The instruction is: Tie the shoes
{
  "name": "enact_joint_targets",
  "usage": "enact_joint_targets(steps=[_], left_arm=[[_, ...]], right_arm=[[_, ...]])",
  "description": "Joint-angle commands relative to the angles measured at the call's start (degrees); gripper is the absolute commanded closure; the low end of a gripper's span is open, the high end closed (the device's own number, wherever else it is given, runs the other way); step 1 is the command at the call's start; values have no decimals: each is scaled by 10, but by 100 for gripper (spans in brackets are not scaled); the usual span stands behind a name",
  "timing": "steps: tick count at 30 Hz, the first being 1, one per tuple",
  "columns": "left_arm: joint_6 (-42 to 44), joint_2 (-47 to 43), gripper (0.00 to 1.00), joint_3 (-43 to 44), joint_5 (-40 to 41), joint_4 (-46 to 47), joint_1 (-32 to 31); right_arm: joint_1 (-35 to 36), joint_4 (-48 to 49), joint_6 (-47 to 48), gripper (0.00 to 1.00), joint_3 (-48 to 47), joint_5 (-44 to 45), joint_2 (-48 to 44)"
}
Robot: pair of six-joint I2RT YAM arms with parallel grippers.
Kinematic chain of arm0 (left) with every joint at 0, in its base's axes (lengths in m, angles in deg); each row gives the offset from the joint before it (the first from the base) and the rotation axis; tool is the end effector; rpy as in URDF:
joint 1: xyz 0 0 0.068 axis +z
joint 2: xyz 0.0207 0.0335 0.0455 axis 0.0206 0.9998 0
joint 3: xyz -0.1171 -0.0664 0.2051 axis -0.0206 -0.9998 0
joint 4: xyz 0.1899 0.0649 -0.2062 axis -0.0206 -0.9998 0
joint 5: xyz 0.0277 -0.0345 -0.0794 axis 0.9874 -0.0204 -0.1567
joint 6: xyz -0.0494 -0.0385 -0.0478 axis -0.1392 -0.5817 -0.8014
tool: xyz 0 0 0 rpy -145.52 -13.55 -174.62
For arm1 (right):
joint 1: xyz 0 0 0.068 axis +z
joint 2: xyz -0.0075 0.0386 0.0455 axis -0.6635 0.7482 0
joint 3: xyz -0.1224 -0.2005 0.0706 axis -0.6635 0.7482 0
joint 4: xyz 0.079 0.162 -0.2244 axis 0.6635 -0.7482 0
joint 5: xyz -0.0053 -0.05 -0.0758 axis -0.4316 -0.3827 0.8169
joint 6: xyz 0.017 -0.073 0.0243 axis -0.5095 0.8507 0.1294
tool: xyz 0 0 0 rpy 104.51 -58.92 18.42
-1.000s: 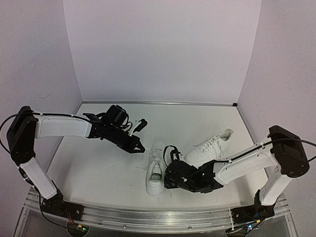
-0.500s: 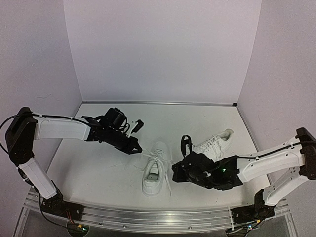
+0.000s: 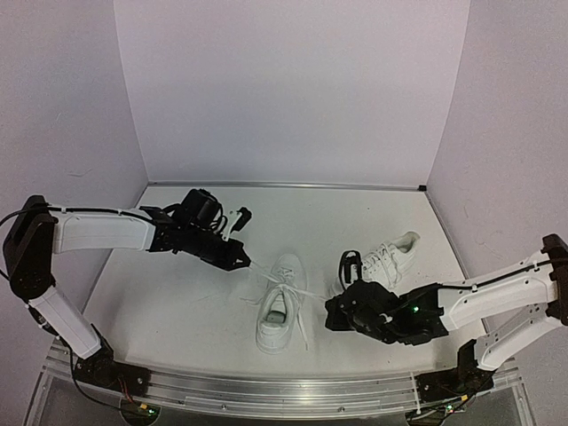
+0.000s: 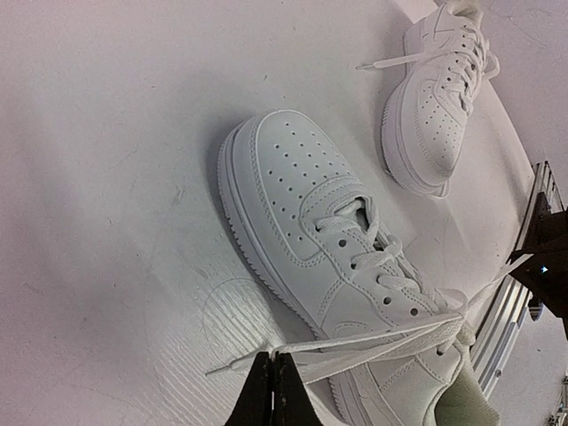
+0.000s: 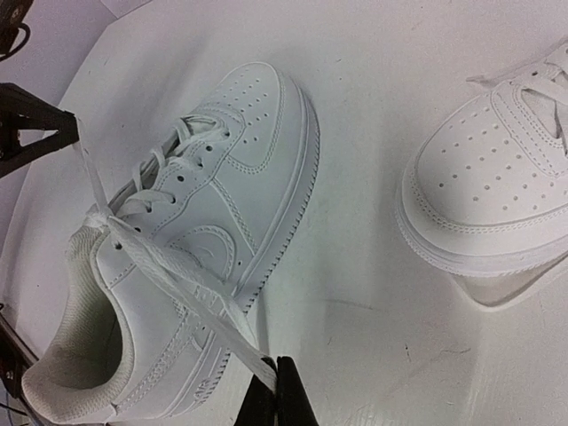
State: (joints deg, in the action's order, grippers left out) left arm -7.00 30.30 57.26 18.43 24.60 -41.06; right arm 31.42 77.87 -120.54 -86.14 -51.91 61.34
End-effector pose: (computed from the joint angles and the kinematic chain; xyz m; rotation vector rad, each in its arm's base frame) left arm 0.2668 -0.2695 0.1486 0.7389 2.4044 -0.8035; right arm 0.1211 0.2976 0.1200 -0.1203 2.3181 0.7023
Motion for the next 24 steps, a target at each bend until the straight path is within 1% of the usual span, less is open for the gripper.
enact_joint_targets(steps=[1,6,11,15,19,24], left_arm=[[26,-14,100,-6,24,-4,16],[34,-14,100,-17,-59,33,11],[16,-6,100,-22,-84,58,3],[1,7,98,-27,-80,72,3],[-13,13,97,-33,-64,84,2],[-12,23,98,-26,-46,80,-5]], right_arm=[[-3,-62,8,100,-2,28,-2],[-3,-21,65,100,-54,-10,52],[-3,-17,105,100,-111,-24,100],[-3,-18,112,100,-129,-23,123],[-3,-31,78,99,-123,11,128],[-7,-41,42,97,-108,49,127]])
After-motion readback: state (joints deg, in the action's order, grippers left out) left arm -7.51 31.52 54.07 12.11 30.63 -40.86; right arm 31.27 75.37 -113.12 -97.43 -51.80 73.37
